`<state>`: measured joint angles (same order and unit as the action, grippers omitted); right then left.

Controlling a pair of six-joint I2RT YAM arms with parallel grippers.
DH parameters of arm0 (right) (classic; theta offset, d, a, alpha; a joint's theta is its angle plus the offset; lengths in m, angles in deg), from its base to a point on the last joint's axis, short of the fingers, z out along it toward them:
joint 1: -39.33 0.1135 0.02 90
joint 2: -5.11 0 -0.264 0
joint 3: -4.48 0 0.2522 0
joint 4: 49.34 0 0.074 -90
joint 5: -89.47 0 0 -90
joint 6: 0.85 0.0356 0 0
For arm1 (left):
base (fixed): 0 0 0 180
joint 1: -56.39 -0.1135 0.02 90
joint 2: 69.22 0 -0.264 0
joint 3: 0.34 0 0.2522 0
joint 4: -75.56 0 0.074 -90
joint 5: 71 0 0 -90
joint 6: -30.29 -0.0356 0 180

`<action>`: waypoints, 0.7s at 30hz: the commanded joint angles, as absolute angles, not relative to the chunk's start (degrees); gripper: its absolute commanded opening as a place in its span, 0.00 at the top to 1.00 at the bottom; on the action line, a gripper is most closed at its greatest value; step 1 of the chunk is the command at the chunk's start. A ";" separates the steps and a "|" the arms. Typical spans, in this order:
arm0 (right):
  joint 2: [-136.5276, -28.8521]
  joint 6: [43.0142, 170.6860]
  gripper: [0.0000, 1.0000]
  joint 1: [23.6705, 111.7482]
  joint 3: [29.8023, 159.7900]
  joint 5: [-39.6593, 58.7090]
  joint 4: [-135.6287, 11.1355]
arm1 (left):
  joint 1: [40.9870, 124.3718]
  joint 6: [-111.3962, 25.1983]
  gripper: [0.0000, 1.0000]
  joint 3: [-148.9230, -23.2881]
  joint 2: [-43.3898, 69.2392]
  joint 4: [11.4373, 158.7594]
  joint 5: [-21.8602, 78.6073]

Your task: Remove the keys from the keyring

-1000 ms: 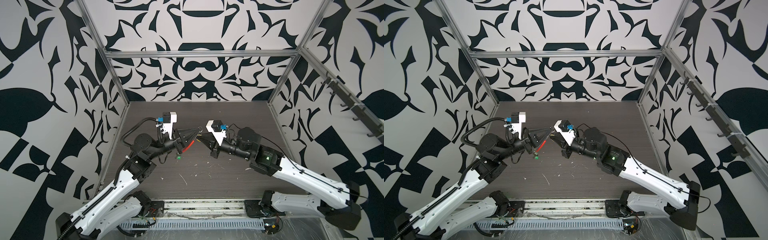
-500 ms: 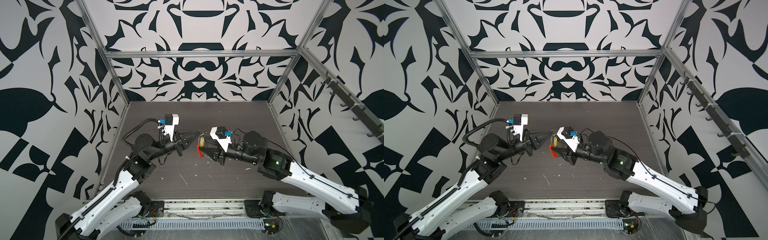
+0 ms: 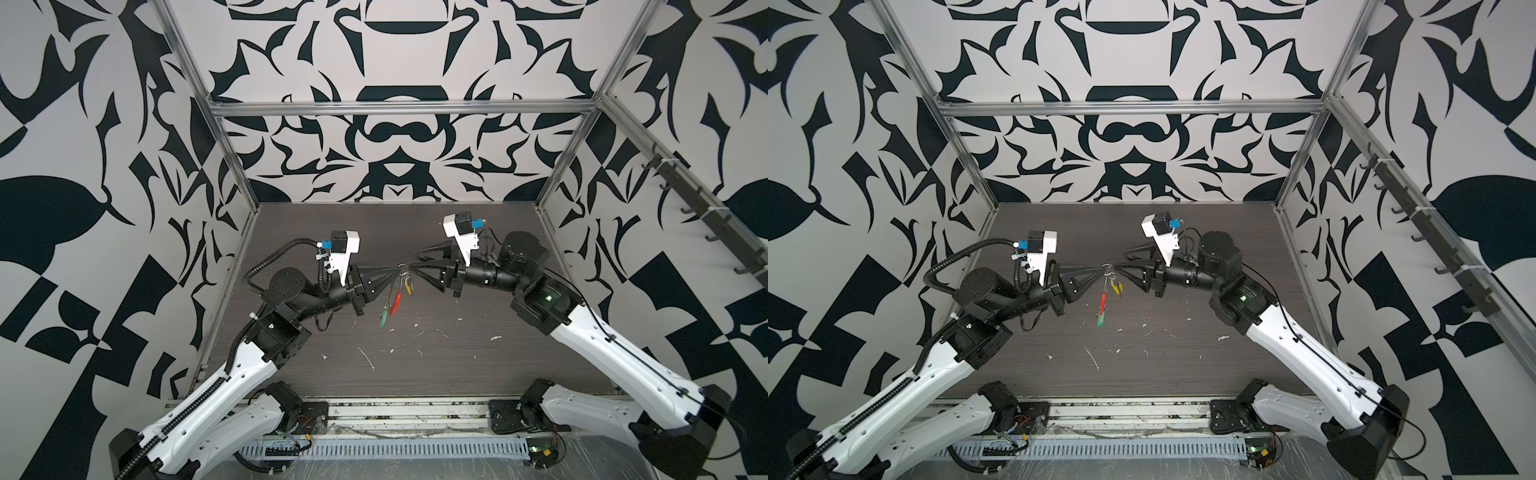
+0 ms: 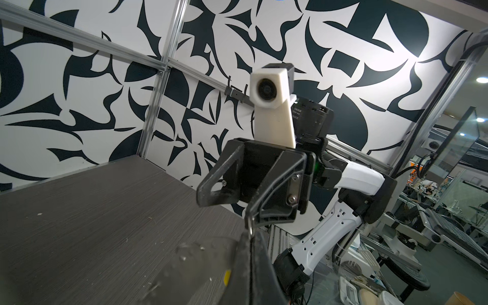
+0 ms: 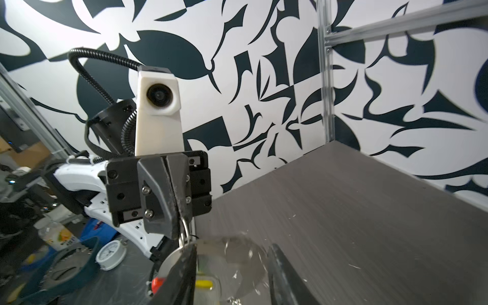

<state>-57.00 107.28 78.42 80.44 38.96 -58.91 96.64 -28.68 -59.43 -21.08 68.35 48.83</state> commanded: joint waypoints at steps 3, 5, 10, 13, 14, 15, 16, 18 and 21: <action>-57.32 113.67 0.58 78.44 82.82 46.92 -50.48 | 96.82 -29.12 1.00 -59.63 -22.11 66.73 49.25; -57.47 114.63 0.60 78.43 82.23 47.29 -49.01 | 96.82 -29.20 1.00 -59.60 -22.11 66.58 49.07; -56.30 115.70 0.62 78.44 80.63 45.54 -46.65 | 96.82 -29.30 1.00 -59.48 -22.02 66.58 48.45; -53.48 114.54 0.61 78.25 78.71 41.03 -46.53 | 96.82 -29.38 1.00 -59.54 -22.03 66.73 48.45; -52.86 114.06 0.60 78.01 78.46 40.37 -46.86 | 96.82 -29.34 1.00 -59.59 -22.02 66.69 48.51; -52.79 114.07 0.59 77.73 78.53 41.02 -47.01 | 96.82 -29.38 1.00 -59.54 -21.93 66.73 48.48; -53.08 114.67 0.59 77.73 78.81 42.13 -46.95 | 96.82 -29.34 1.00 -59.55 -21.85 66.67 48.45; -54.54 116.41 0.59 77.76 79.40 45.28 -45.97 | 96.82 -29.30 1.00 -59.59 -21.67 66.47 48.67; -56.26 118.33 0.60 77.73 79.63 48.37 -43.98 | 96.82 -29.37 1.00 -59.50 -21.67 66.46 48.39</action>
<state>-54.92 116.05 77.91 78.12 44.71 -48.18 96.90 -28.68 -59.43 -21.49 67.93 48.70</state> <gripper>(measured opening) 0.406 0.041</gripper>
